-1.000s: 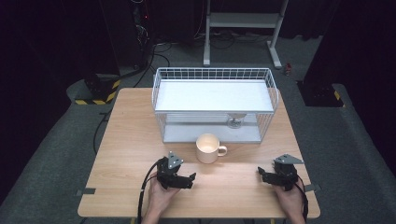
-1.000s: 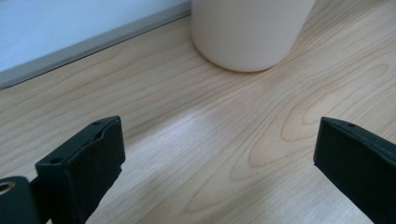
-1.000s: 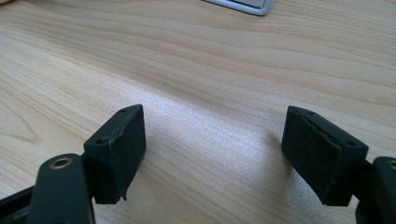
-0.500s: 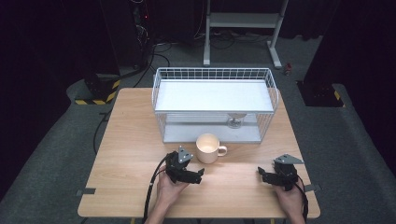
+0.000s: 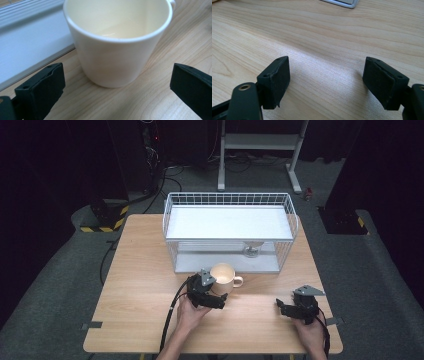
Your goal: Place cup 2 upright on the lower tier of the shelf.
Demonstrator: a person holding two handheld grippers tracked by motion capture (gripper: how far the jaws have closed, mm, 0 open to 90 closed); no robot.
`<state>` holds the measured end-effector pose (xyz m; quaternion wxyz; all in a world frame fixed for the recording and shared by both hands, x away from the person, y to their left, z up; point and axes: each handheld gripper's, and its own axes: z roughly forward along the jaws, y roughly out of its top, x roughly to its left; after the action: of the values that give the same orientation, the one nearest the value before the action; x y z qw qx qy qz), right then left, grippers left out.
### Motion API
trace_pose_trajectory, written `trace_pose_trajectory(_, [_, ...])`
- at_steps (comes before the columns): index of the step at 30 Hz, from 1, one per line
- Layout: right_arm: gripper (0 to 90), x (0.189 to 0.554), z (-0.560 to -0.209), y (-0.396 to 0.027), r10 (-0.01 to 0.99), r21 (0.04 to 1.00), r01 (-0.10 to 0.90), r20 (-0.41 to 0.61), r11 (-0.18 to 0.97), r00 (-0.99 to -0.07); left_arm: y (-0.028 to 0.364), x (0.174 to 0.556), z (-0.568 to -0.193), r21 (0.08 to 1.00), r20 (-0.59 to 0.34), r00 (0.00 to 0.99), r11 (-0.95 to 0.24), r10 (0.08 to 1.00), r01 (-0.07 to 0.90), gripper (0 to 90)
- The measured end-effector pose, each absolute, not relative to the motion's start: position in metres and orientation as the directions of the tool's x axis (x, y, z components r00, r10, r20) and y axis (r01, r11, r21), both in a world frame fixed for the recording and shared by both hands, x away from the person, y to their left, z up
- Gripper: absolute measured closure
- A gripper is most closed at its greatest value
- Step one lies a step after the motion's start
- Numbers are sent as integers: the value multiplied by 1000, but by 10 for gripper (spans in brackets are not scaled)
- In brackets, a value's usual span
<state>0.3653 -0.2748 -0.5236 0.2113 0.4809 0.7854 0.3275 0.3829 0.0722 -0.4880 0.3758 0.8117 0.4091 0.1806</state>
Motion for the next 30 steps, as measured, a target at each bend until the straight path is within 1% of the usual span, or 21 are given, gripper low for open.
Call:
trace_pose_trajectory(7, [220, 365, -524, -275, 894, 718, 617, -17, 323, -448, 66, 391, -487, 769, -27, 589, -360, 808, 529, 3])
trace_pose_trajectory(9, [220, 365, -524, -275, 894, 718, 617, -17, 323, -448, 64, 394, -490, 768, -59, 583, -336, 810, 545, 3])
trace_pose_trajectory(13, [220, 365, -524, -275, 894, 718, 616, -18, 323, -448, 60, 399, -491, 760, -25, 585, -364, 811, 538, 4])
trace_pose_trajectory(16, [220, 365, -524, -275, 894, 718, 617, -17, 323, -448, 56, 401, -488, 763, -27, 589, -363, 808, 534, 4])
trace_pose_trajectory(19, [220, 365, -524, -275, 894, 718, 617, -17, 322, -447, 52, 403, -487, 766, -6, 586, -373, 810, 523, 4])
trace_pose_trajectory(30, [220, 365, -524, -275, 894, 718, 617, -17, 323, -448, 49, 410, -493, 769, 1, 563, -360, 827, 528, 43])
